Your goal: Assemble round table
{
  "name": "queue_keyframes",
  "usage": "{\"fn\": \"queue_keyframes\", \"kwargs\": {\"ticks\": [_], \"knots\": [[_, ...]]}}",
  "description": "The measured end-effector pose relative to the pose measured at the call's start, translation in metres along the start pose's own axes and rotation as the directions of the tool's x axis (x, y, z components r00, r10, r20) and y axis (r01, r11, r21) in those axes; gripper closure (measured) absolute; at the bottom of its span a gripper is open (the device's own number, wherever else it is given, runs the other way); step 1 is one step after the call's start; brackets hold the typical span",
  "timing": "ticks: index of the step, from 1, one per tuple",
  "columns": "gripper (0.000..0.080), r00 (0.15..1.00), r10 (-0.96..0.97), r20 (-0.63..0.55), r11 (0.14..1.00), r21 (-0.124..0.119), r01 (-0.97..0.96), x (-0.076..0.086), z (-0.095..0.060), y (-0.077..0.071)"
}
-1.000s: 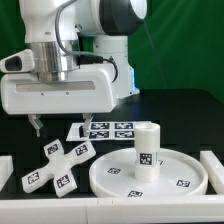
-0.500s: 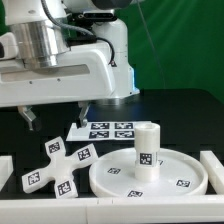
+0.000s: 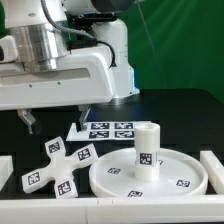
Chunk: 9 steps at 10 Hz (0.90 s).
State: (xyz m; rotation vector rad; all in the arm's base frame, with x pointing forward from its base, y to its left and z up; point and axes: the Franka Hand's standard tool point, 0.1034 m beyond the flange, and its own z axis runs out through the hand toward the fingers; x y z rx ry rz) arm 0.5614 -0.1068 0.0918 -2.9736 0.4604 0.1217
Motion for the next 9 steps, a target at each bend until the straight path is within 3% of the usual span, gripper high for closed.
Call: {"fn": "queue_keyframes", "kwargs": {"ticks": [2, 3, 4, 7, 9], "knots": [[0.0151, 0.991, 0.063, 0.122, 0.998, 0.015, -0.065, 0.013, 0.0, -0.006], [0.0151, 0.969, 0.116, 0.216, 0.992, 0.015, -0.122, 0.012, -0.002, -0.009], [0.0151, 0.97, 0.115, 0.216, 0.993, 0.013, -0.12, 0.02, -0.002, -0.007], [0.0151, 0.966, 0.119, 0.228, 0.992, 0.01, -0.125, 0.02, 0.0, -0.005], [0.0151, 0.952, 0.152, 0.267, 0.988, -0.009, -0.155, 0.037, 0.005, 0.0]]}}
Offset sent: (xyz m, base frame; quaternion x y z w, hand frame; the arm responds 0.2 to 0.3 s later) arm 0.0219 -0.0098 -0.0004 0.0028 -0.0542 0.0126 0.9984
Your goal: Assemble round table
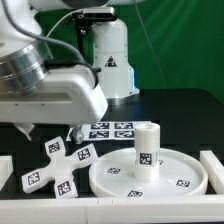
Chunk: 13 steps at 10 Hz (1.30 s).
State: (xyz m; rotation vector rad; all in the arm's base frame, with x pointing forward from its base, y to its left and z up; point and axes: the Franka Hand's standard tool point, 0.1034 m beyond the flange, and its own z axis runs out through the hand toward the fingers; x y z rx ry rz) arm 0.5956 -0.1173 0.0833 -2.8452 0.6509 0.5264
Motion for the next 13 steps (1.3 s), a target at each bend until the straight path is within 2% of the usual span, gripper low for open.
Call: {"fn": "queue_keyframes", "kwargs": {"ticks": [1, 2, 6, 7, 9, 13], "knots": [[0.0151, 1.0, 0.002, -0.001, 1.0, -0.009, -0.002, 0.008, 0.007, -0.001], [0.0151, 1.0, 0.001, 0.005, 1.0, -0.013, -0.001, 0.007, 0.014, -0.003], [0.0151, 1.0, 0.008, 0.012, 1.0, -0.012, -0.007, 0.007, 0.016, 0.001], [0.0151, 1.0, 0.019, 0.019, 1.0, -0.013, -0.019, 0.008, 0.022, 0.009], [0.0151, 0.999, 0.028, 0.017, 0.999, -0.016, -0.028, 0.006, 0.031, 0.014], [0.0151, 0.999, 0.037, 0.026, 0.999, -0.018, -0.036, 0.004, 0.041, 0.011]]}}
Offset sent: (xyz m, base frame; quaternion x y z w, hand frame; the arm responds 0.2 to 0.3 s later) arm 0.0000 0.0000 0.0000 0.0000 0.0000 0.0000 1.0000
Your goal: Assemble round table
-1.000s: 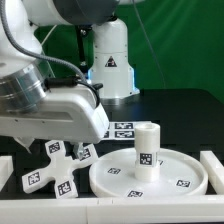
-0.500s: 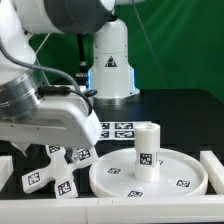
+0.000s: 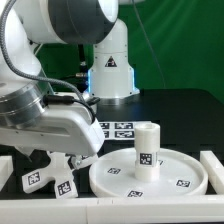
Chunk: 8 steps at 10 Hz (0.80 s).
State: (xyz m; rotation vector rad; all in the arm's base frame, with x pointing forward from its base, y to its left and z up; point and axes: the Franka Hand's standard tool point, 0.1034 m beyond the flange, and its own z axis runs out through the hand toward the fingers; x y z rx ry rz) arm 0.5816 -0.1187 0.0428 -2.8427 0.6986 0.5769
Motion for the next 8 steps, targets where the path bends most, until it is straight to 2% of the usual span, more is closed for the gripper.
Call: {"fn": "queue_keyframes", "kwargs": {"ticks": [5, 8], "knots": [[0.0151, 0.999, 0.035, 0.013, 0.999, -0.009, -0.034, 0.002, 0.013, 0.007], [0.0151, 0.999, 0.031, 0.022, 0.999, -0.01, -0.031, -0.001, 0.019, 0.003]]}}
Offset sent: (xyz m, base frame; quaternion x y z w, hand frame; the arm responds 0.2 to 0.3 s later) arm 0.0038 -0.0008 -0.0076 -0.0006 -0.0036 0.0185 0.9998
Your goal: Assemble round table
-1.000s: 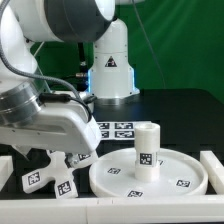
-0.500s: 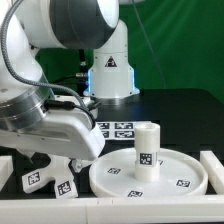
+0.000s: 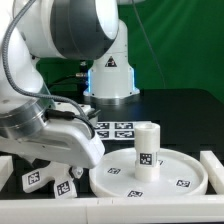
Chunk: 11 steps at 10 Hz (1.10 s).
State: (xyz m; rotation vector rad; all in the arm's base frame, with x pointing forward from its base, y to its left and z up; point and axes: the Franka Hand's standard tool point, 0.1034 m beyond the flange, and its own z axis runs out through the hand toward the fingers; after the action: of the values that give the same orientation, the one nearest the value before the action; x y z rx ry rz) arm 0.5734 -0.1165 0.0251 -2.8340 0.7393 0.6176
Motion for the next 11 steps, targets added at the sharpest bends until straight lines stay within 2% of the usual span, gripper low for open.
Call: {"fn": "queue_keyframes", "kwargs": {"ticks": [4, 6, 8, 9, 10, 11], "knots": [[0.0151, 1.0, -0.002, 0.008, 1.0, -0.001, 0.002, -0.002, 0.005, 0.0], [0.0351, 1.0, -0.002, 0.009, 1.0, -0.001, 0.002, -0.003, 0.005, 0.0], [0.035, 1.0, -0.003, 0.0, 1.0, -0.001, 0.003, -0.001, 0.004, 0.0], [0.035, 0.999, -0.007, -0.032, 1.0, -0.001, 0.007, 0.002, 0.0, -0.002], [0.035, 0.999, -0.032, -0.025, 0.999, -0.014, 0.032, -0.007, -0.017, -0.009], [0.035, 0.997, -0.052, -0.06, 0.999, 0.001, 0.052, -0.015, -0.043, -0.021]]}}
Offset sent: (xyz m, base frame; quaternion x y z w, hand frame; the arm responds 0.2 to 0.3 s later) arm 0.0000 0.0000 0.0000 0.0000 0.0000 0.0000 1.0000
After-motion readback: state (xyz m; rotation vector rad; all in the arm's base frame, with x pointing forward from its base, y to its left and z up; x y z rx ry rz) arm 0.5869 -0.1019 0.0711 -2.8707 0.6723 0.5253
